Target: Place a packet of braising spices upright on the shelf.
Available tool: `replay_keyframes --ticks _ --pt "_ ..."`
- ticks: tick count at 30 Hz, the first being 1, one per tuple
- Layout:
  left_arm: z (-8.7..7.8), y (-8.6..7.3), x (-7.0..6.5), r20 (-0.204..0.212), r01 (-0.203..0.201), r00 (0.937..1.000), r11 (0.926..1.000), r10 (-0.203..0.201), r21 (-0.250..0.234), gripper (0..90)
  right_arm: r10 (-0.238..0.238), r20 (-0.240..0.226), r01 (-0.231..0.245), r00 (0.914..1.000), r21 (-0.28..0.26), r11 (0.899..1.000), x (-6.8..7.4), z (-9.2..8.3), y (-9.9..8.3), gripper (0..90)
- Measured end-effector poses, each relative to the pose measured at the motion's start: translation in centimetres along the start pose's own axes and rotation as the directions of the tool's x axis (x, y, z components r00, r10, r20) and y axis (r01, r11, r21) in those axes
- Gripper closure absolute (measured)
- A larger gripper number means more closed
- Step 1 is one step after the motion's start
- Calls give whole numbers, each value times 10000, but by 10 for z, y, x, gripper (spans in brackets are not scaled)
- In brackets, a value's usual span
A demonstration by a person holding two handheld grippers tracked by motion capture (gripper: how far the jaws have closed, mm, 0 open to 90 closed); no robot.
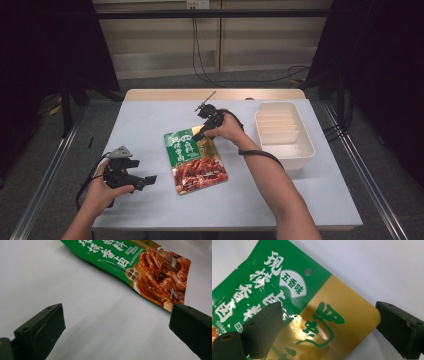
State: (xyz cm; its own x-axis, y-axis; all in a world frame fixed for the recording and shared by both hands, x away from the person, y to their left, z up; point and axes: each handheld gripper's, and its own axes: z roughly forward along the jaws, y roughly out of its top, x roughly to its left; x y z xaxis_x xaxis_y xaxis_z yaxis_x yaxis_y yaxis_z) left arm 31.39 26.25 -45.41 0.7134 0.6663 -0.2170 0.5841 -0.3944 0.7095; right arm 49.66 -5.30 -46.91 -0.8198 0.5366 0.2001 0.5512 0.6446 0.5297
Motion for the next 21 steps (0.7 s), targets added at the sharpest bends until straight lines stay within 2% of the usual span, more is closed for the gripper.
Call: replay_keyframes --ticks 3,14,15,19,21 --pt "-1 0 0 21 11 10000 10000 -11 -46 0 44 -16 -44 10000 -49 10000 1 -2 0 97" --pt "0 1 -1 -12 60 10000 10000 -60 -63 0 -408 -71 407 9991 -84 9991 8 -16 2 150" --pt "0 1 -1 -1 -3 10000 10000 3 -6 0 -455 34 455 9990 0 9990 7 -17 2 151" --pt "1 1 -1 -38 -54 10000 10000 54 34 0 -285 -63 285 9996 60 9996 3 -13 3 151" --pt "1 1 -1 -7 -52 10000 10000 52 34 0 -391 -62 392 9992 177 9991 1 -10 4 152"
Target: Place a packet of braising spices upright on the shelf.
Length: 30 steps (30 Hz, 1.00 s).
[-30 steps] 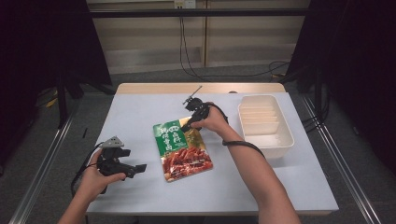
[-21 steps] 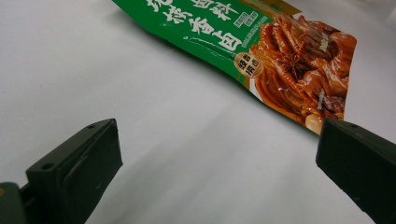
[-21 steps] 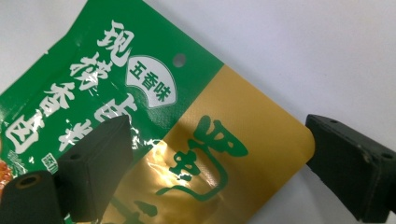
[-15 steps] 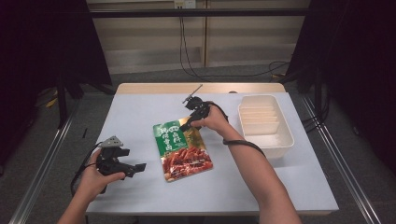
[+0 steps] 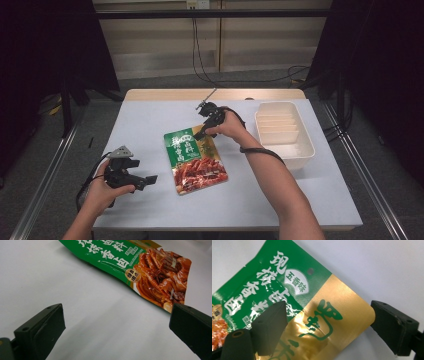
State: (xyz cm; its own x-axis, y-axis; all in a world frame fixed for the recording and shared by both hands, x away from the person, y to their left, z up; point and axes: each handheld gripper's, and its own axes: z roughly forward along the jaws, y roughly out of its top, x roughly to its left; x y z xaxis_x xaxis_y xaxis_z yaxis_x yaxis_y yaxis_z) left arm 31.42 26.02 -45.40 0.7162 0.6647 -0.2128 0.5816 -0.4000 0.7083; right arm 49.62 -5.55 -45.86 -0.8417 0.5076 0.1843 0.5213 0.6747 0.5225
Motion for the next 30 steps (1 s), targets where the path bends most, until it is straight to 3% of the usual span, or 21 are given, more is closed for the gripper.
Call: replay_keyframes --ticks 8,16,24,30 --pt "0 -1 2 -2 -9 10000 10000 9 11 0 -111 -285 108 9995 -97 9999 -2 4 8 197" --pt "-1 -1 2 -67 18 10000 10000 -18 0 0 -292 -222 283 9993 -413 9987 0 -9 6 343" --pt "2 -1 0 -37 -28 10000 10000 28 28 0 -273 44 273 9996 -85 9996 -2 -5 8 181" --pt "2 -1 1 -3 63 10000 10000 -63 64 0 -364 45 365 9993 -101 9993 -3 4 17 138"
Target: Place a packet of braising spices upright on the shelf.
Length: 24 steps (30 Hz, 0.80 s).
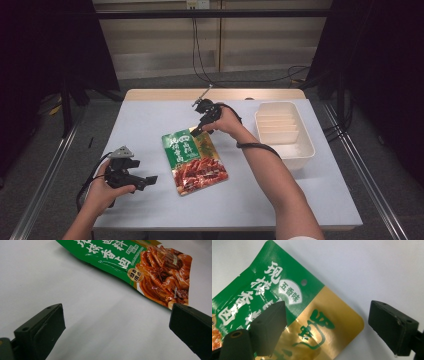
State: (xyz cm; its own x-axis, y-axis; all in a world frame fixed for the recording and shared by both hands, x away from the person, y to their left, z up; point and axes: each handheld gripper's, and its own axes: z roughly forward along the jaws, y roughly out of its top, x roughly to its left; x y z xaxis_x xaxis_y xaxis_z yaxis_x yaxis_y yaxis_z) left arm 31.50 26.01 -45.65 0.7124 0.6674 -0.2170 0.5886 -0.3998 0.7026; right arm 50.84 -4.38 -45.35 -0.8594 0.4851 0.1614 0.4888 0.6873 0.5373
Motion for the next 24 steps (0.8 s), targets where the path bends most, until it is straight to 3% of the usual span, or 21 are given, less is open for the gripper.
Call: replay_keyframes --ticks 15,19,24 --pt "0 -1 -2 20 -61 10000 9999 61 82 0 -396 -790 400 9961 38 9992 10 17 13 168" --pt "-1 -1 -1 -16 -16 10000 10000 16 37 0 -473 -807 481 9956 78 9988 11 13 13 173" --pt "-1 -1 -1 -39 1 10000 10000 0 61 0 -471 -817 477 9955 57 9988 15 -2 13 281"
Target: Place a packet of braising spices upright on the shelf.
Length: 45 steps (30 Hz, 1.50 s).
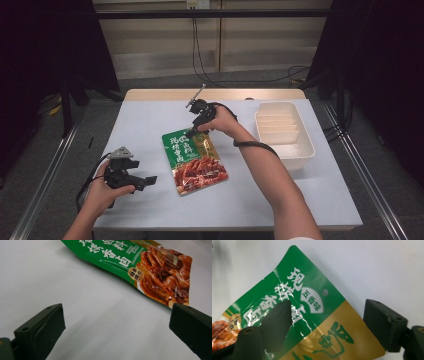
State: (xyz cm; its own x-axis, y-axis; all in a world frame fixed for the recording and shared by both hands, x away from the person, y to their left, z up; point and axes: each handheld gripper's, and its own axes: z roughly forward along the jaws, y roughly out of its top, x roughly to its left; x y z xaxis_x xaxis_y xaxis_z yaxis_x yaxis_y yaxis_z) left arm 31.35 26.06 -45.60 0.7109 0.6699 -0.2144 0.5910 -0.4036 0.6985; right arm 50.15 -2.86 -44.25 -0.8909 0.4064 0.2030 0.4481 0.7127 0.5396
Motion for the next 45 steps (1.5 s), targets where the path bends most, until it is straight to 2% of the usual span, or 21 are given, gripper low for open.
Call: replay_keyframes --ticks 1,3,4,9,10,12,15,17,19,21,22,25,27,29,30,31,33,39,41,43,45 --pt "0 0 0 -10 -9 10000 10000 9 4 0 34 -229 -30 9997 172 9998 1 -2 0 340" --pt "0 0 0 -14 -29 10000 10000 29 48 0 -40 -252 50 9997 401 9992 3 -2 -1 330" --pt "1 0 -1 1 -1 10000 10000 1 30 0 -389 -111 396 9992 678 9969 7 -1 -1 346" --pt "1 1 -1 -55 -32 10000 10000 32 58 0 -556 -94 562 9984 963 9938 12 0 -1 405" --pt "0 1 -1 -69 -27 10000 10000 27 43 0 -703 -142 714 9974 984 9926 12 -1 1 452" --pt "0 1 -1 -77 -29 10000 10000 30 41 0 -622 -159 636 9979 1133 9915 13 -3 2 499" --pt "0 1 -1 -91 -24 10000 10000 25 49 0 -825 -131 835 9965 1441 9860 14 -8 3 645" --pt "0 1 -1 -76 -5 10000 10000 6 10 2 -943 -316 983 9950 1673 9810 15 -11 4 771" --pt "0 1 -1 -92 7 10000 10000 -7 16 2 -969 -309 1008 9948 1753 9793 15 -11 4 811" --pt "0 1 0 -168 11 9999 10000 -11 1 2 -1211 -360 1258 9920 1998 9717 18 -11 4 870" --pt "0 1 0 -168 11 9999 10000 -11 1 2 -1207 -392 1264 9919 2193 9674 19 -12 5 881" --pt "-1 1 0 -178 16 9998 10000 -17 -44 2 -1141 -299 1179 9930 2337 9651 22 -14 7 897" --pt "-1 1 0 -144 12 9999 10000 -13 -30 2 -1156 -274 1187 9929 2558 9594 23 -17 9 900" --pt "-1 1 0 -158 48 9999 10000 -49 -52 2 -1344 -215 1349 9907 2851 9490 23 -21 10 900" --pt "-2 1 1 -146 55 9999 10000 -55 -53 3 -1195 -138 1183 9927 2944 9483 24 -23 10 900" --pt "-2 1 1 -136 59 9999 10000 -60 -46 4 -1159 -70 1121 9932 3195 9410 24 -28 10 900" --pt "-2 1 1 -170 39 9998 10000 -40 -49 4 -959 -16 913 9954 3233 9419 24 -31 10 900" --pt "-2 2 0 -147 48 9999 10000 -49 -54 4 -533 -66 522 9986 3514 9348 21 -45 4 900" --pt "-2 2 0 -159 58 9999 10000 -58 -54 4 -51 -87 78 9999 3528 9357 21 -54 3 900" --pt "-1 2 0 -161 98 9998 9999 -100 -139 4 109 -76 -75 9999 3551 9348 21 -57 3 900" --pt "-1 2 -1 -210 109 9997 9998 -112 -155 4 554 -53 -499 9985 3546 9337 21 -64 4 900"
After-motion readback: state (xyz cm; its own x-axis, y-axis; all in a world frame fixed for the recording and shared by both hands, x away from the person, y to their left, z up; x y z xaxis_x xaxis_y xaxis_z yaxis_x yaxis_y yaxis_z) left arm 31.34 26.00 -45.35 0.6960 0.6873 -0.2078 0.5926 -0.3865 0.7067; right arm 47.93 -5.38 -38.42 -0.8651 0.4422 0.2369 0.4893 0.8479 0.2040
